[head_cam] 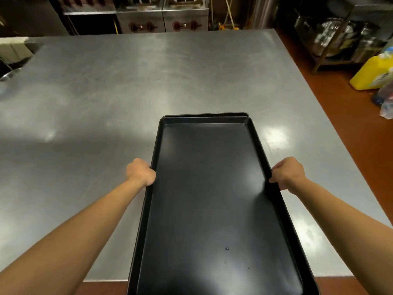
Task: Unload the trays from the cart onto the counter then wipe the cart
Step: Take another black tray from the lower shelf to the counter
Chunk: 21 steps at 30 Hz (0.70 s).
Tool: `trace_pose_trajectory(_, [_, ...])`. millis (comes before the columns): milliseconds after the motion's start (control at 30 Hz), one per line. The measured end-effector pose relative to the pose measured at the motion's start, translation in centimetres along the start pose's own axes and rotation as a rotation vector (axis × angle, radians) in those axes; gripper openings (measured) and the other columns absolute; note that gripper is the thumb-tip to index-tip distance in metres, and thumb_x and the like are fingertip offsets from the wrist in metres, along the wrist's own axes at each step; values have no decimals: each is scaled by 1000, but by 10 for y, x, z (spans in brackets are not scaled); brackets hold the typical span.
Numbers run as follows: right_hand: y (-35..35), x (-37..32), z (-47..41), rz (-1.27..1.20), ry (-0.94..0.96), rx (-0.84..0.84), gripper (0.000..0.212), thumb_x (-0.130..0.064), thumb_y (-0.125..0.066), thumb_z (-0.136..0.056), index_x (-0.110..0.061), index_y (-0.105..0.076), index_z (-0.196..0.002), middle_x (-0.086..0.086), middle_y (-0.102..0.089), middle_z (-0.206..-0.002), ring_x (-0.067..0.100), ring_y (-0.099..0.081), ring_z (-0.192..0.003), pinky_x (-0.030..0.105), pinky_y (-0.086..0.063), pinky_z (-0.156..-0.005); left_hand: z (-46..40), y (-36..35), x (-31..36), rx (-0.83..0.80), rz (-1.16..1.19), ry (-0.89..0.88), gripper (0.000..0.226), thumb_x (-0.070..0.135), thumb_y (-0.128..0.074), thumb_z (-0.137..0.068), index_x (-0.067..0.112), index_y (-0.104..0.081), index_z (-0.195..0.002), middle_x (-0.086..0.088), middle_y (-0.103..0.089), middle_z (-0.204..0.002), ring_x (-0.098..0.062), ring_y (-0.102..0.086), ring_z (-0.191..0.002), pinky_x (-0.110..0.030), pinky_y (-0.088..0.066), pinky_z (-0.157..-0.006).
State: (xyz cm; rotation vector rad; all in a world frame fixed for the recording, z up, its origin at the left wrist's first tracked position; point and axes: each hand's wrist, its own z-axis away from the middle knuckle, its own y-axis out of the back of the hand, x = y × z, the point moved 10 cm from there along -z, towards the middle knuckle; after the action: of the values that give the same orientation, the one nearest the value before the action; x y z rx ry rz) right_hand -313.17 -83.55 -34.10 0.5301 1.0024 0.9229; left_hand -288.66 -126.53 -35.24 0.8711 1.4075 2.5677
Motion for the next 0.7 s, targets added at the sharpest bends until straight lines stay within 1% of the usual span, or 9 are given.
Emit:
trace_pose_trajectory(133, [-4, -7, -17, 24, 13, 3, 8, 14, -72, -73, 10, -75, -79, 22, -73, -72, 36, -72, -56, 37, -63, -55, -12, -5, -1, -12, -12, 26, 12, -2, -64, -75, 3, -75, -72, -22, -74, -80, -40, -73, -79, -45, -64, -73])
trace_pose_trajectory(200, [-7, -10, -23, 53, 19, 1, 5, 13, -71, -72, 9, -73, -71, 19, -69, -63, 32, -69, -50, 29, -57, -49, -14, -7, 2, -4, -17, 24, 14, -4, -62, -76, 2, -72, -69, -22, -73, -77, -39, -72, -78, -39, -63, -70])
trace_pose_trajectory(267, [-13, -10, -28, 107, 25, -7, 19, 11, -71, -71, 2, -64, -55, 13, -59, -50, 27, -63, -43, 23, -48, -43, -15, -10, 4, 4, -22, 24, 17, -6, -60, -78, 4, -72, -70, -18, -71, -75, -38, -71, -83, -33, -56, -67])
trace_pose_trajectory(333, [-20, -7, -33, 152, 29, -11, 28, 8, -71, -68, -6, -56, -49, 9, -54, -44, 25, -58, -38, 23, -46, -41, -17, -14, 3, 15, -28, 28, 20, -5, -60, -82, 4, -77, -82, -16, -73, -81, -38, -70, -92, -30, -52, -70])
trace_pose_trajectory(400, [-27, -4, -38, 184, 41, -5, 28, 8, -70, -67, -8, -53, -51, 9, -53, -46, 25, -56, -39, 30, -51, -44, -18, -18, -1, 36, -15, 45, 22, -5, -60, -84, 4, -79, -93, -17, -74, -90, -38, -70, -95, -29, -51, -72])
trace_pose_trajectory(467, [-30, -4, -43, 201, 55, 16, 28, 7, -69, -66, -9, -51, -53, 9, -52, -48, 27, -59, -44, 31, -51, -47, -18, -23, -2, 58, 2, 61, 24, -5, -60, -86, 3, -78, -98, -19, -74, -98, -39, -70, -98, -29, -52, -73])
trace_pose_trajectory(533, [-30, -5, -44, 208, 69, 40, 29, 7, -68, -68, -8, -49, -53, 9, -51, -50, 28, -58, -47, 28, -46, -45, -20, -28, -2, 75, -6, 64, 26, -5, -59, -87, 4, -78, -101, -20, -73, -100, -40, -69, -98, -33, -57, -77])
trace_pose_trajectory(600, [-30, -7, -43, 218, 80, 57, 31, 8, -66, -70, -7, -45, -53, 8, -48, -52, 26, -52, -48, 23, -38, -45, -22, -33, -2, 86, -36, 62, 28, -6, -58, -86, 6, -78, -103, -19, -72, -101, -39, -69, -98, -36, -60, -79])
trace_pose_trajectory(700, [-31, -12, -44, 241, 103, 72, 33, 10, -62, -71, -9, -39, -55, 7, -43, -53, 24, -44, -47, 22, -32, -45, -27, -37, -3, 99, -65, 64, 34, -4, -60, -88, 7, -75, -117, -20, -71, -112, -40, -68, -105, -40, -61, -84])
